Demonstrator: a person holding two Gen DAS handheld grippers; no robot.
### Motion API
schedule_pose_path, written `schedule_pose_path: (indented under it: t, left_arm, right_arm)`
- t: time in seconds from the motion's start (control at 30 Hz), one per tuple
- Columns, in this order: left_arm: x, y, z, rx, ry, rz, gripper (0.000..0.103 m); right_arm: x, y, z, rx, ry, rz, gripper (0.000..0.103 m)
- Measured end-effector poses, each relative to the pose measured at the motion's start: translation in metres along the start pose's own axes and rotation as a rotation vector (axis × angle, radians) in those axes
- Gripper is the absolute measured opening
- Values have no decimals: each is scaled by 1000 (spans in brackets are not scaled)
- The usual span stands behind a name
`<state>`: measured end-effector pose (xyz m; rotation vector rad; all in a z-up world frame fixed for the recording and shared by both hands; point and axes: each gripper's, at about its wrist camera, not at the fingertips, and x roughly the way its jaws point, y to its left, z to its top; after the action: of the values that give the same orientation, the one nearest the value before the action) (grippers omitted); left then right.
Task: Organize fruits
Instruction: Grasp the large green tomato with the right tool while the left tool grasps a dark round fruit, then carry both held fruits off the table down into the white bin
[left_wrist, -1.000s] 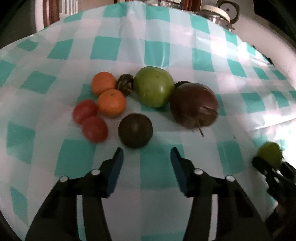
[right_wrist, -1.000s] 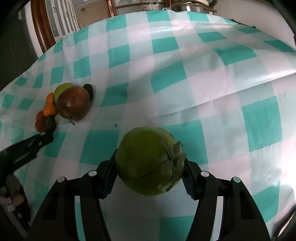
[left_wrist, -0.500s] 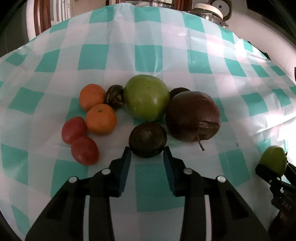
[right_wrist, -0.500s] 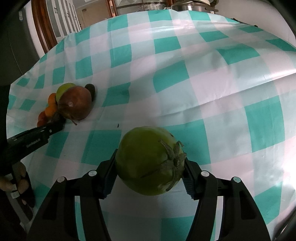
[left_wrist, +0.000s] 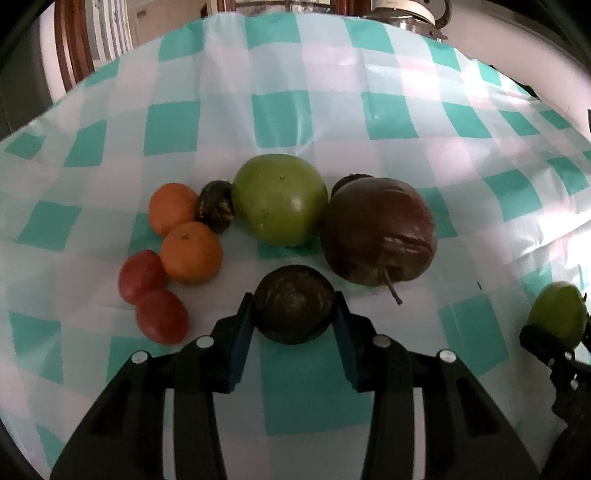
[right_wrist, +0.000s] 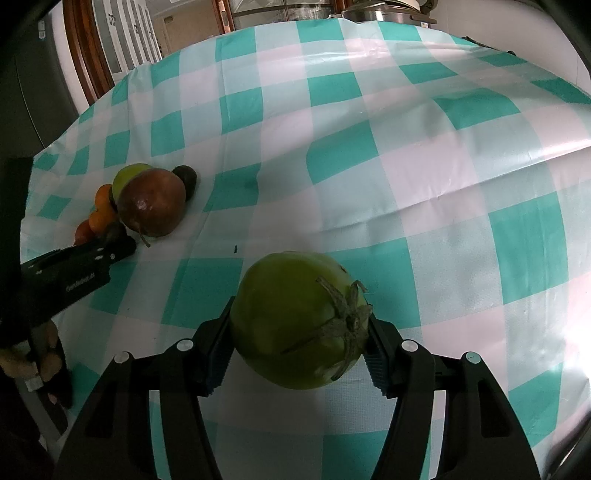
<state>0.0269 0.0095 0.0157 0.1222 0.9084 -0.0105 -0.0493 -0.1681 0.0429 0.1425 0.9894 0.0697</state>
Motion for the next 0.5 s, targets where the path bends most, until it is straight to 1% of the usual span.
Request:
schedule_pose_path:
  t: [0.1,0.27,0.37,0.5]
  left_arm:
    - [-7,-4,-7,-14,-10,9,42]
    - [-26,-9,-28,-38,-15,37,42]
    - [-38,-1,-37,-55,-31,36,42]
    - [-51,6,-51,-93,-32,29,42]
  right_arm:
    - [1,1,-1,-2,2,-3,61]
    - [1,1,0,-3,2,-4,60]
    - [1,1,0,-4,2,-5,60]
    - [0,0,0,-6,2,-7,60]
